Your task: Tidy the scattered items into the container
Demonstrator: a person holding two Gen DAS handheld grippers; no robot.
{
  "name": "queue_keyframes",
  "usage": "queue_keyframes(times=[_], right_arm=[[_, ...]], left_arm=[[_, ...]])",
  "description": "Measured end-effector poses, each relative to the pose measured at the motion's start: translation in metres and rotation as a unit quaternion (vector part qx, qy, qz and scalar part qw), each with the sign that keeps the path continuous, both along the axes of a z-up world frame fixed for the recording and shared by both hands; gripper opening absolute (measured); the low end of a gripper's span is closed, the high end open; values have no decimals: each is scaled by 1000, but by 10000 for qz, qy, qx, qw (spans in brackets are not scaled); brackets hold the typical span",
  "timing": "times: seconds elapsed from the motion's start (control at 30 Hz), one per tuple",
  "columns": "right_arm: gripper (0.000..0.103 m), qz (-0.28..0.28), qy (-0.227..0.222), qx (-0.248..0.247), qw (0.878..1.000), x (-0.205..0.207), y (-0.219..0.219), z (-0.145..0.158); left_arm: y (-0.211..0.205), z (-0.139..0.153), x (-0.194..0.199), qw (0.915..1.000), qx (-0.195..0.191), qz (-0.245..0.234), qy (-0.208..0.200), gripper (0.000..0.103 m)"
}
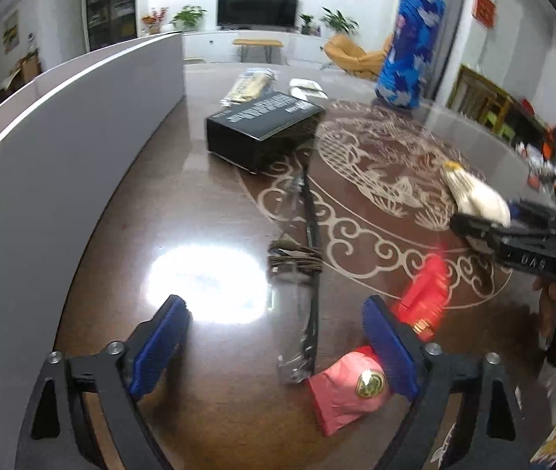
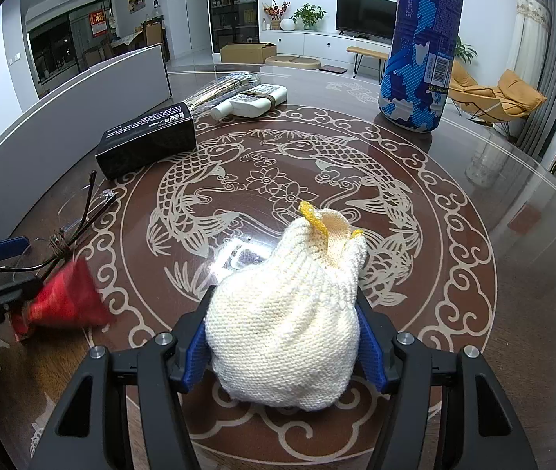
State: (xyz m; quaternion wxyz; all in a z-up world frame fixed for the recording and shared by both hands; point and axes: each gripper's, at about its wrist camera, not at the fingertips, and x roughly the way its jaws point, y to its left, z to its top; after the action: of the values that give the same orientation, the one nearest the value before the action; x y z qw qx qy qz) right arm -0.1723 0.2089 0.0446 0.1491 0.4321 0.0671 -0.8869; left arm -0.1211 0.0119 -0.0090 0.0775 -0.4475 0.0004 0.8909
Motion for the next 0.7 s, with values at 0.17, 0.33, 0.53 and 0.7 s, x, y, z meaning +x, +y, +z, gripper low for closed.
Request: queue_keyframes(times=[0.17, 0.33, 0.53, 0.7], right_arm=[[101, 122, -143, 123, 9997, -21, 9, -6], [103, -57, -193, 76, 9998, -13, 19, -8], [103, 189, 194, 4, 9996, 38, 37, 5], [103, 983, 345, 194, 9944, 83, 27, 5]], left_arm=[[9, -2, -15, 9995, -317, -17, -64, 96], [2, -1, -31, 9994, -300, 152, -3, 80], [-7, 4, -21, 9993, -286, 115, 206, 30], [-23, 5, 7, 9992, -77, 318, 209, 30]])
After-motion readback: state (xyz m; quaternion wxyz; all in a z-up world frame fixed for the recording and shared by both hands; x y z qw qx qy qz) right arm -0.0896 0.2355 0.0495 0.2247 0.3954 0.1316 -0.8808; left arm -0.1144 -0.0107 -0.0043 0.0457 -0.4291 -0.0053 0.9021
